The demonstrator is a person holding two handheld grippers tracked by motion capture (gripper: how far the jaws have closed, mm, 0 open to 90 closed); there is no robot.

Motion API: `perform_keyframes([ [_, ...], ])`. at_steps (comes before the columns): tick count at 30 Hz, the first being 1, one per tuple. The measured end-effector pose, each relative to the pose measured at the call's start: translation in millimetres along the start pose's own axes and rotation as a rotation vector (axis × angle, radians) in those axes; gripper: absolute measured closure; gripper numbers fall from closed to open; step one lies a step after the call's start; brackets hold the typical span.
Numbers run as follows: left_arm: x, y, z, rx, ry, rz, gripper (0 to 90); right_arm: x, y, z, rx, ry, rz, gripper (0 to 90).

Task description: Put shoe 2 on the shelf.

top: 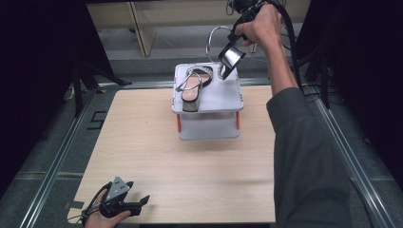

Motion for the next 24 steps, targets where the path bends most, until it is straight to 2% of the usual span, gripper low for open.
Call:
perform_keyframes([
  [6, 1.0, 0.0, -1.3, -0.006, -0.015, -0.012, 20.3, 9.2, 17.3, -7.8, -0.022, 0.018, -0.001, 86.2],
  [8, 1.1, -0.1, -1.3, -0.006, -0.013, -0.011, 20.3, 14.3, 27.5, -12.4, -0.027, 0.041, -0.014, 86.3],
  [11, 2.0, -0.1, -2.7, -0.011, -0.011, -0.017, 20.3, 21.0, 35.6, -17.4, -0.033, 0.041, -0.038, 86.4],
  [17, 1.4, -0.9, -1.9, -0.012, -0.001, -0.006, 20.3, 28.5, 46.3, -18.5, -0.04, 0.043, -0.062, 86.5],
  [18, 1.6, -0.8, -2.0, -0.011, -0.001, -0.009, 20.3, 31.4, 51.3, -17.3, -0.041, 0.041, -0.085, 86.5],
  [21, 2.5, -0.9, -3.5, -0.015, -0.005, -0.017, 20.3, 26.7, 58.8, -14.7, -0.035, 0.051, -0.075, 86.5],
  [23, 2.3, -1.5, -1.9, -0.011, 0.011, -0.012, 20.3, 23.5, 62.1, -13.3, -0.03, 0.054, -0.069, 86.5],
  [24, 2.5, -1.3, -2.8, -0.01, -0.005, -0.017, 20.3, 14.6, 67.3, -10.8, -0.007, 0.068, -0.052, 86.5],
])
Point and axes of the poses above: each handheld gripper's, and its own axes: y roughly forward along the jaws, x roughly out of its top, z roughly to its left, the point moved 10 cm from there along y, roughly forward along the jaws, and after that the axes turned 11 degrees about -z, right-handed, at the moved point
